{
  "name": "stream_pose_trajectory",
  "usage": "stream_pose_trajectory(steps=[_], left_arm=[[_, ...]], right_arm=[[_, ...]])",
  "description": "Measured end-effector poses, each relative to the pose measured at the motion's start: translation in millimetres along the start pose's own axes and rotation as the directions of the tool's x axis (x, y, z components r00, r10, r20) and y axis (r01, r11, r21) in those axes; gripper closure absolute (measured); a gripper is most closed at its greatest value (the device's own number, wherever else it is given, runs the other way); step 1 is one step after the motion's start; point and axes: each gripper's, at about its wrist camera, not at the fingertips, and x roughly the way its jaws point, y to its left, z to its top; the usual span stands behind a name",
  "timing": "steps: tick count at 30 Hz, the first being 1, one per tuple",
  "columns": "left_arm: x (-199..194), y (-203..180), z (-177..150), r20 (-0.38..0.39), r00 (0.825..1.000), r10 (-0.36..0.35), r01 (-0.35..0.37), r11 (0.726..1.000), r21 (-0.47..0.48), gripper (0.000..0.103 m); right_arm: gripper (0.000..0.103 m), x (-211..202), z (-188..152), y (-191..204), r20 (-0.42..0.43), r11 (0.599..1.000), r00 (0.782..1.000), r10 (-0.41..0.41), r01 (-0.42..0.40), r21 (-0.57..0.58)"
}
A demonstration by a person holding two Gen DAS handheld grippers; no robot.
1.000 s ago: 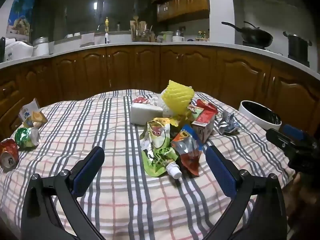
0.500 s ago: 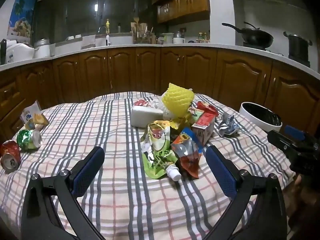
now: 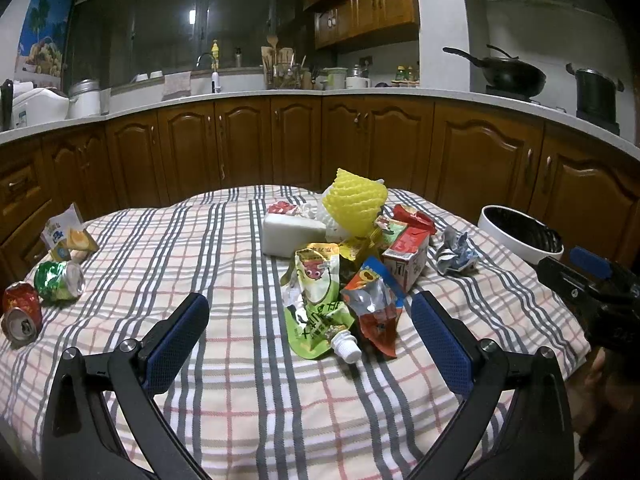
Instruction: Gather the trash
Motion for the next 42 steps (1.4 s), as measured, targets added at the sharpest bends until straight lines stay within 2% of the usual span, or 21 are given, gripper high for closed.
stream_pose_trajectory(steps=[42], left_arm=[[1.6,-5.6,-0.2,0.000,1.000,-0.010,0.010,1.000,0.006,0.000]], right_arm=[[0.000,-4.3,2.9,-3.6,0.009,0.999,1.000,0.022,-0.022,0.027]])
